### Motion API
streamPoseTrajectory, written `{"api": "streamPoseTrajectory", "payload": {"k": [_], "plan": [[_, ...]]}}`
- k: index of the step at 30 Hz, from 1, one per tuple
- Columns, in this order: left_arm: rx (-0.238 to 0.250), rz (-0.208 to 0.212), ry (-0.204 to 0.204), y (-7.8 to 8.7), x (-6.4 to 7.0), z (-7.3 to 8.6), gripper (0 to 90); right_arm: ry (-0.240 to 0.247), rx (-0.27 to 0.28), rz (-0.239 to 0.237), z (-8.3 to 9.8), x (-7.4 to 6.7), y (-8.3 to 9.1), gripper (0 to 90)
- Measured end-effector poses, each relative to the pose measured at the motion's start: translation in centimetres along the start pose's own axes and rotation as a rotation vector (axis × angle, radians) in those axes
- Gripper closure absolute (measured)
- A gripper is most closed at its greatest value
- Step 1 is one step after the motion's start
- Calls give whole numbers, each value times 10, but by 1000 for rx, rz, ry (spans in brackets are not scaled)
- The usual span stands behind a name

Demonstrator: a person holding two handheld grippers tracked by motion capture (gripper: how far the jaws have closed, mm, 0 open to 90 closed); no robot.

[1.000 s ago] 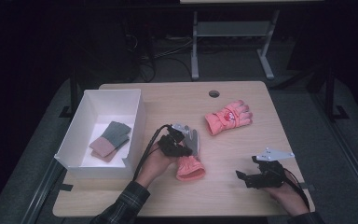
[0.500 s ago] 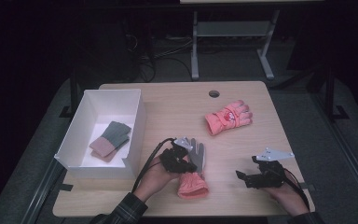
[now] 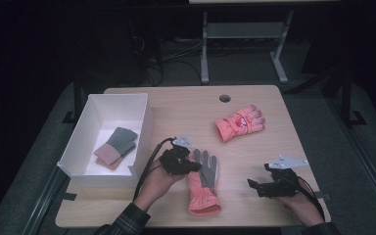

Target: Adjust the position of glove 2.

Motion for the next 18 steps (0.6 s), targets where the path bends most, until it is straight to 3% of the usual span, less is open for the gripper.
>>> {"api": "streamPoseTrajectory", "payload": {"k": [5,13,18], "plan": [[16,-70,61,-5,-22,-6,899,0,-3,2,0,-1,0,126],[-20,-182,92,-12,-46,-8,900,-1,0,-1,0,0,0,126],[-46,-224,106,-16,-56,-2,899,-1,1,0,0,0,1,126]]}}
Point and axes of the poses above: each handheld gripper's, and its own axes: y roughly backward along the jaws, z roughly out of its underside, x roughly to its right, the point moved 6 cm from there along -y, roughly forward along the jaws, and after that the axes turned 6 degrees about -x, right-handed, at the moved point
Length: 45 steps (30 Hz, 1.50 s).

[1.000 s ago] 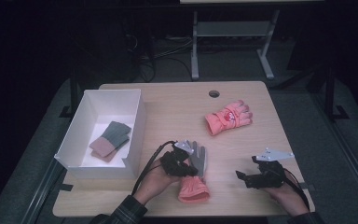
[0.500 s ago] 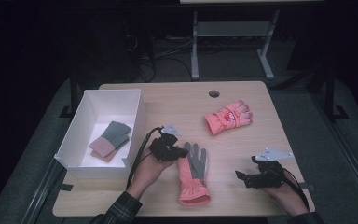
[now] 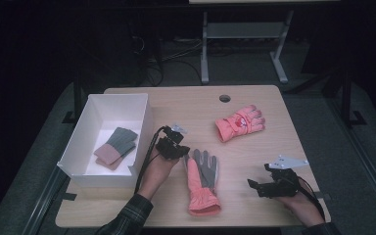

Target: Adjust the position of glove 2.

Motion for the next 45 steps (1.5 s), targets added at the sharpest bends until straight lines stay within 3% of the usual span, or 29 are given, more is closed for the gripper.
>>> {"api": "streamPoseTrajectory", "payload": {"k": [5,13,28,35,41,42,44,45], "plan": [[-13,-27,3,-2,-3,4,899,0,3,1,0,0,0,126],[-51,16,1,-14,1,8,899,1,3,1,0,0,0,127],[-89,157,-127,-44,38,-13,899,-7,6,0,0,1,2,127],[-109,197,-186,-51,51,-15,899,-5,6,2,1,1,2,127],[-87,192,-167,-44,45,-15,897,10,-7,9,0,1,2,128],[-76,191,-153,-42,44,-15,881,2,-10,8,0,1,3,132],[-75,178,-170,-35,39,-13,828,-22,-21,6,-2,2,5,134],[-56,177,-145,-33,38,-12,797,-34,-23,-6,-2,2,6,134]]}}
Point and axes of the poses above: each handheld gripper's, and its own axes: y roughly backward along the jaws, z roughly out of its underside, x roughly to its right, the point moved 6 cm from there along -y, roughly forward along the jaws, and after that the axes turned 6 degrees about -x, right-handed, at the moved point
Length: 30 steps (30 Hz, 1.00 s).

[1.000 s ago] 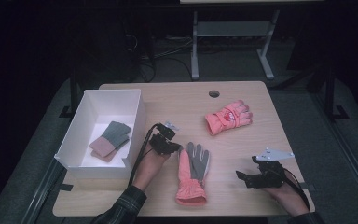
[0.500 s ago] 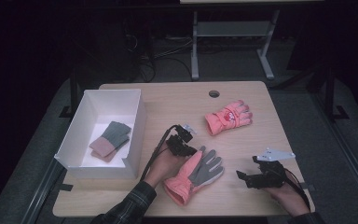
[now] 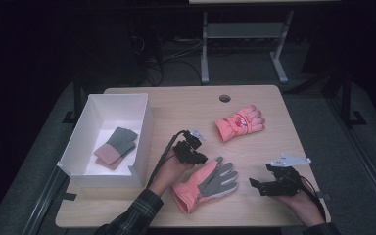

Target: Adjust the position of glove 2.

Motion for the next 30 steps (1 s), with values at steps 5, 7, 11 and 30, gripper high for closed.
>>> {"api": "streamPoseTrajectory", "payload": {"k": [5,7,11,30], "plan": [[9,-31,-9,14,-4,10,647,-24,-5,-14,-2,1,2,150],[19,-55,-6,20,-6,16,570,-26,-9,-14,-3,-1,2,181],[29,-85,-4,27,-9,28,434,-23,-2,-10,-7,-2,2,255],[33,-143,7,21,-23,40,182,-65,50,-8,-75,14,-19,604]]}}
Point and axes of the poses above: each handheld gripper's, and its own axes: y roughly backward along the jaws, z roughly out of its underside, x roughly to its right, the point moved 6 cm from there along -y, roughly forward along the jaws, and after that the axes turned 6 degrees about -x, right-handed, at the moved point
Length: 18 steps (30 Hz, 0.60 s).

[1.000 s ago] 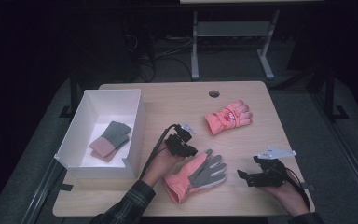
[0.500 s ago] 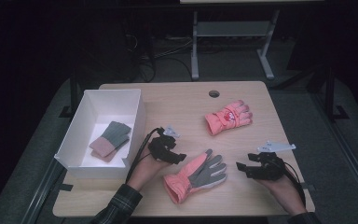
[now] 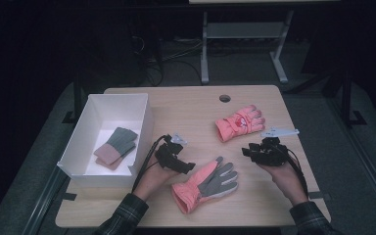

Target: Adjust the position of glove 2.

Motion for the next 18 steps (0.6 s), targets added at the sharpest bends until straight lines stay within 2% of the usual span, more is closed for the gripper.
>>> {"api": "streamPoseTrajectory", "payload": {"k": [3,6,16,18], "plan": [[-1,1,1,-1,1,0,182,13,-11,19,-11,4,-8,594],[20,-3,27,-3,0,-1,182,12,-6,24,-24,8,-15,595],[17,1,29,-3,-2,-1,182,-27,23,15,-64,26,-36,593],[18,-4,26,-2,-3,-1,182,-23,28,20,-73,29,-41,593]]}}
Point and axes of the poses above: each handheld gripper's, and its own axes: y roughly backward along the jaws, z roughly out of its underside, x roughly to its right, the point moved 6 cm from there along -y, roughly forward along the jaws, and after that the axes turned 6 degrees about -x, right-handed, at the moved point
